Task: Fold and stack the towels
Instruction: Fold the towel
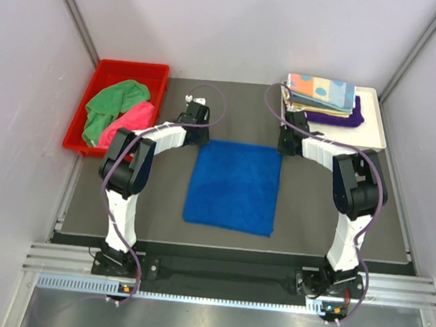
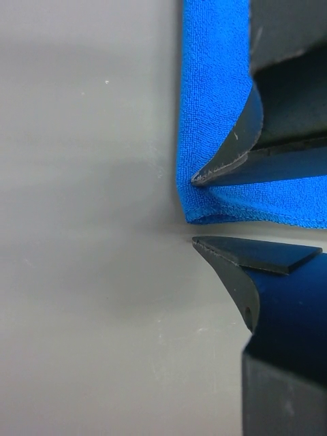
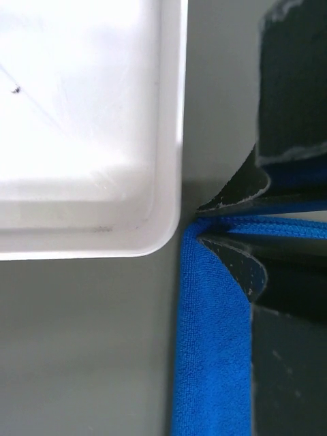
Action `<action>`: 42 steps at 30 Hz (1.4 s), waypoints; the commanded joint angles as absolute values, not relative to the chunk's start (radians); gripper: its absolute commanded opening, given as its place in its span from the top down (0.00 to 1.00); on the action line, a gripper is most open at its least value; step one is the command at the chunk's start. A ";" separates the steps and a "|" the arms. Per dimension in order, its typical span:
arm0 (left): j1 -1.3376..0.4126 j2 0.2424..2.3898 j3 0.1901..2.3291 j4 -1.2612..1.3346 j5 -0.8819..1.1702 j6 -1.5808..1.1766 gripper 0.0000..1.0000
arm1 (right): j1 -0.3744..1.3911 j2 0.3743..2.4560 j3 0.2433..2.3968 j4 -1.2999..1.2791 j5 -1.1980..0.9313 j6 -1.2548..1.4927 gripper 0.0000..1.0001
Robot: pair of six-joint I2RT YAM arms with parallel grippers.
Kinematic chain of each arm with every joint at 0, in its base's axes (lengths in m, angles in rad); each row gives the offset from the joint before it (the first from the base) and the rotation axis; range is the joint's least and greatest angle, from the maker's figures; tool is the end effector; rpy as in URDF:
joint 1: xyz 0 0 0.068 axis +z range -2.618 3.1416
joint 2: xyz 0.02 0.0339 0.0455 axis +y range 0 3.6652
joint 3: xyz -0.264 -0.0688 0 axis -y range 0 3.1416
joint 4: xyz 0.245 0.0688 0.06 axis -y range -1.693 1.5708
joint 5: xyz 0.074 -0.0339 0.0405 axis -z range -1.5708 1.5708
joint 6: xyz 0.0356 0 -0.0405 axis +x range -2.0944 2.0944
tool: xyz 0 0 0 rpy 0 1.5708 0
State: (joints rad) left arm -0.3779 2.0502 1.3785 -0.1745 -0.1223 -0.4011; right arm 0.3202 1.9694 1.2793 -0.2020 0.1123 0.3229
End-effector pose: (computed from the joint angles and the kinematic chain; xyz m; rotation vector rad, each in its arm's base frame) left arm 0.4137 -0.1595 0.1604 -0.0842 2.4180 -0.2111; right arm 0.3983 0.1279 0.1620 0.0521 2.4599 0.1433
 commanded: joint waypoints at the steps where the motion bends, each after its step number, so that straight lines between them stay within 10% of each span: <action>1: -0.377 2.068 1.321 -0.204 -0.110 -0.434 0.60 | 0.328 1.988 1.310 -0.210 0.126 0.331 0.87; 13: -0.377 2.071 1.275 -0.092 -0.055 -0.468 0.75 | 0.327 1.994 1.333 -0.216 0.106 0.330 0.98; 19: -0.377 2.054 1.253 -0.054 -0.058 -0.471 1.00 | 0.328 1.996 1.335 -0.204 0.092 0.330 1.00; 42: -0.422 1.577 0.993 0.132 -0.271 -0.450 1.00 | 0.353 1.591 1.161 -0.098 0.103 0.313 1.00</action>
